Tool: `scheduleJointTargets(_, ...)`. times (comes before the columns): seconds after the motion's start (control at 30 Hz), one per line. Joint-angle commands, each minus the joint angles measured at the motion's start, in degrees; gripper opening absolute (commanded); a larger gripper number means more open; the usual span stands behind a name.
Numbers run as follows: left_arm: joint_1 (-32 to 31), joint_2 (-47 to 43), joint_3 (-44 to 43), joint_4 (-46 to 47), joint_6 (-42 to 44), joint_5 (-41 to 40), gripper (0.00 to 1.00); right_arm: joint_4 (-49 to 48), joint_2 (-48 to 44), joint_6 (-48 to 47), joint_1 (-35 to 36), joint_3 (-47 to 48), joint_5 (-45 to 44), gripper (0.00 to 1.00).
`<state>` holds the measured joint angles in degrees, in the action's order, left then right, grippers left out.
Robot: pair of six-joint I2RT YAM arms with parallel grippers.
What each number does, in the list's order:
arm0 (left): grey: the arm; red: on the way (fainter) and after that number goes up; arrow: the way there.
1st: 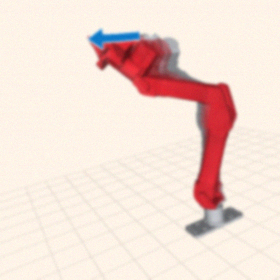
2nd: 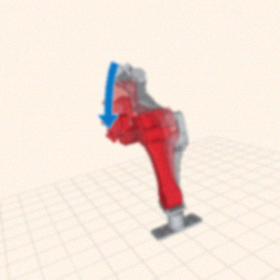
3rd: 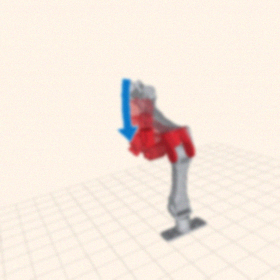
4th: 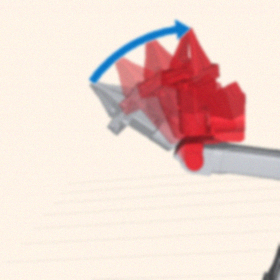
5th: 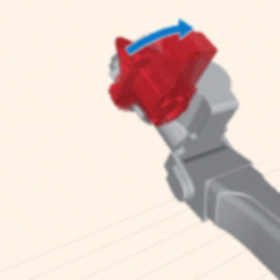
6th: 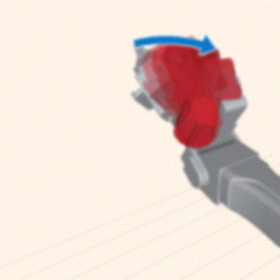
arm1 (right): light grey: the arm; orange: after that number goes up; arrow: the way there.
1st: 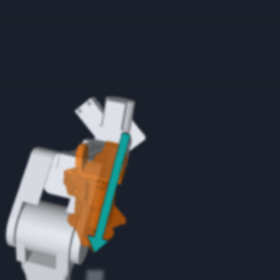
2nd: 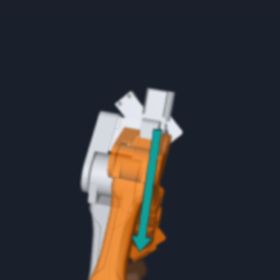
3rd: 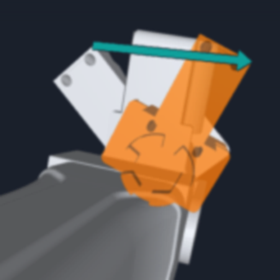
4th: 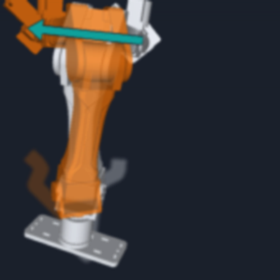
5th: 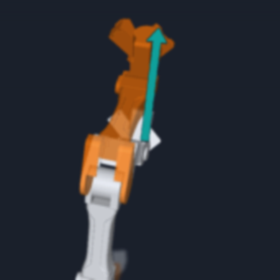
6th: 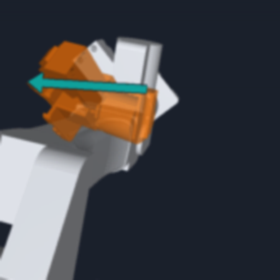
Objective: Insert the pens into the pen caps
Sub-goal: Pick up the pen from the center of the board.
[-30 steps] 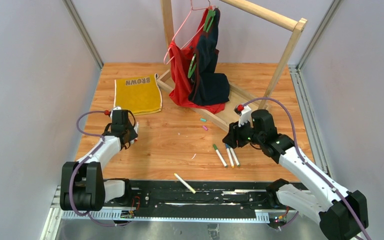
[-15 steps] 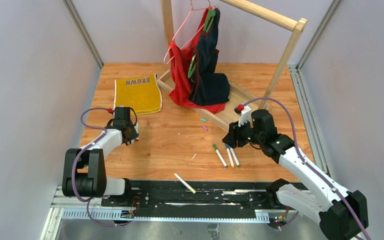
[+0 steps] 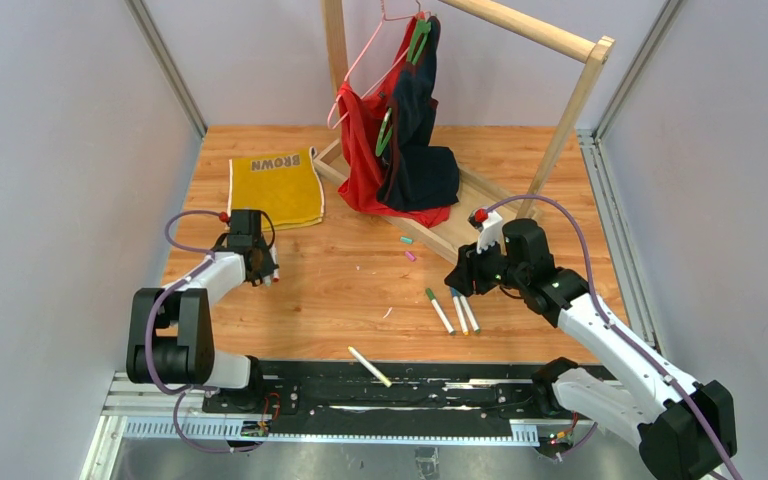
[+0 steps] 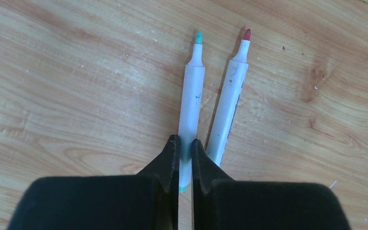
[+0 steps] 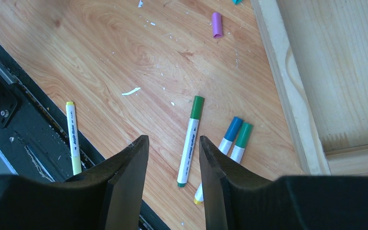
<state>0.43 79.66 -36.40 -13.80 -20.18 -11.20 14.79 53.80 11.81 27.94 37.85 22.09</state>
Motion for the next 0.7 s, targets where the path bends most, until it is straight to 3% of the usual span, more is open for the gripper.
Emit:
scheduleJointTargets(0.0,0.49,-0.74,-0.48,-1.55,0.41,-0.31,0.02,-1.3,-0.1,0.46,-0.69,-0.95,0.59,0.44)
scheduleJointTargets(0.13,0.45,-4.72,1.29,-0.57,0.58,-0.86,0.0,-1.49,-0.01,0.58,-0.7,-1.07,0.37,0.43)
scheduleJointTargets(0.3,-1.23,-12.93,5.07,4.09,1.08,6.87,0.0,-2.32,0.23,0.99,-0.7,-1.25,0.46,0.43)
scheduleJointTargets(0.53,-14.82,-26.71,10.01,13.72,1.29,16.91,0.0,-4.85,-0.89,3.93,-0.7,-2.29,5.02,0.46)
scheduleJointTargets(0.67,-26.14,-32.38,13.33,19.77,2.2,20.27,0.0,-9.96,-2.73,8.25,-0.7,-4.74,9.03,0.51)
